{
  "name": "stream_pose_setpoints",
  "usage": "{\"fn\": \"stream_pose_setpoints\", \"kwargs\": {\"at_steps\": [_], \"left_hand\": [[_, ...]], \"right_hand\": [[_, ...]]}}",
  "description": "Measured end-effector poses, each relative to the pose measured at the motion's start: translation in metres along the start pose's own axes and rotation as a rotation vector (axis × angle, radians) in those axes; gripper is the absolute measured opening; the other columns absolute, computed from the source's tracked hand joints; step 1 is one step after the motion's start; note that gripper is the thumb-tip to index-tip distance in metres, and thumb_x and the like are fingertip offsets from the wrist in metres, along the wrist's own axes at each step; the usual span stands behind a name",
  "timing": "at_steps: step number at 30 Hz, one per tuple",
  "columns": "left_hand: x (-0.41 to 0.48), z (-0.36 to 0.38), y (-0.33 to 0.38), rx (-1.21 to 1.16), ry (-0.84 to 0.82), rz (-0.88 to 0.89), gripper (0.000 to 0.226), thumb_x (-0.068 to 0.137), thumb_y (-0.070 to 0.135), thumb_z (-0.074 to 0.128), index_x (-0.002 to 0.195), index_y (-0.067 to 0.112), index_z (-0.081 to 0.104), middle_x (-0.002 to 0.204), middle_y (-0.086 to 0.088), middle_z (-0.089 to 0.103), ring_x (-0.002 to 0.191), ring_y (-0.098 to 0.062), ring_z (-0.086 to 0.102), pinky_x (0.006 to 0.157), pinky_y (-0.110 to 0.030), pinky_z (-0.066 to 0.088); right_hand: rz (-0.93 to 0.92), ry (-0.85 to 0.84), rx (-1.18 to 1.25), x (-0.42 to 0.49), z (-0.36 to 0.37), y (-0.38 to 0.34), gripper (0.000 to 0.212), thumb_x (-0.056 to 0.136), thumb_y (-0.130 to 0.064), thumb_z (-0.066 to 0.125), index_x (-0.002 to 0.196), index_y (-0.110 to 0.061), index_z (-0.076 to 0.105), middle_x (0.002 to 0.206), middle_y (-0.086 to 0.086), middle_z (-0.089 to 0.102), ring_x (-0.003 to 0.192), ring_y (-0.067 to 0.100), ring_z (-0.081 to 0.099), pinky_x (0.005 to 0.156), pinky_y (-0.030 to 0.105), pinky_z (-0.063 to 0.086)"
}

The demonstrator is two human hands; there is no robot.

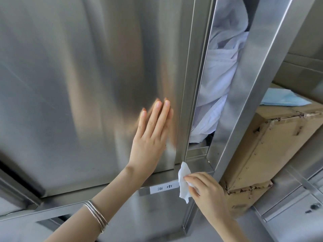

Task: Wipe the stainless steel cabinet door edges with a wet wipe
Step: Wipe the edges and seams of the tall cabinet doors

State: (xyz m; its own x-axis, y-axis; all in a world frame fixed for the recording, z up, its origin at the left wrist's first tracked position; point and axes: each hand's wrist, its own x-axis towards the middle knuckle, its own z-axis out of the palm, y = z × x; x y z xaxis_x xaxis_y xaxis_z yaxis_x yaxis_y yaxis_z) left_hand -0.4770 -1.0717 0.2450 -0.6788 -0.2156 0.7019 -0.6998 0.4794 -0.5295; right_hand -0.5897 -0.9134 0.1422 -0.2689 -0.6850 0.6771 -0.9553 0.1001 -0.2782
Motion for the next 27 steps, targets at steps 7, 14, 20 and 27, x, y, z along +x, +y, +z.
{"fn": "stream_pose_setpoints", "kwargs": {"at_steps": [7, 14, 20, 27], "left_hand": [[0.017, -0.004, 0.027, 0.004, 0.020, 0.001, 0.108, 0.080, 0.035, 0.073, 0.151, -0.004, 0.002, 0.159, -0.014, 0.001, 0.145, -0.033, 0.005, 0.117, -0.053, 0.008], [0.032, -0.006, 0.049, -0.001, 0.048, -0.001, 0.105, 0.081, 0.039, 0.071, 0.151, -0.003, 0.004, 0.158, -0.010, -0.001, 0.145, -0.032, 0.006, 0.117, -0.052, 0.011], [0.043, -0.008, 0.066, -0.017, 0.030, -0.019, 0.103, 0.081, 0.039, 0.071, 0.151, -0.002, 0.009, 0.158, -0.010, 0.002, 0.145, -0.031, 0.006, 0.117, -0.052, 0.010], [0.052, -0.013, 0.084, -0.021, -0.017, -0.071, 0.099, 0.081, 0.041, 0.071, 0.151, -0.001, 0.014, 0.157, -0.014, 0.008, 0.144, -0.032, 0.010, 0.117, -0.051, 0.011]], "right_hand": [[0.061, -0.041, -0.028, 0.002, -0.018, 0.014, 0.046, 0.045, 0.017, 0.075, 0.080, -0.013, 0.073, 0.079, -0.007, 0.067, 0.069, 0.015, 0.063, 0.059, 0.019, 0.045], [0.091, -0.062, 0.005, 0.007, -0.032, 0.025, 0.048, 0.051, 0.014, 0.075, 0.090, -0.014, 0.073, 0.080, -0.007, 0.063, 0.069, 0.009, 0.057, 0.056, 0.014, 0.042], [0.105, -0.059, 0.053, 0.008, -0.038, 0.037, 0.049, 0.055, 0.015, 0.074, 0.093, -0.014, 0.073, 0.085, -0.006, 0.064, 0.071, 0.007, 0.058, 0.054, 0.018, 0.047], [0.043, -0.076, 0.072, 0.011, -0.043, 0.051, 0.045, 0.059, 0.014, 0.074, 0.095, -0.014, 0.073, 0.087, -0.005, 0.064, 0.074, 0.006, 0.056, 0.059, 0.014, 0.044]]}}
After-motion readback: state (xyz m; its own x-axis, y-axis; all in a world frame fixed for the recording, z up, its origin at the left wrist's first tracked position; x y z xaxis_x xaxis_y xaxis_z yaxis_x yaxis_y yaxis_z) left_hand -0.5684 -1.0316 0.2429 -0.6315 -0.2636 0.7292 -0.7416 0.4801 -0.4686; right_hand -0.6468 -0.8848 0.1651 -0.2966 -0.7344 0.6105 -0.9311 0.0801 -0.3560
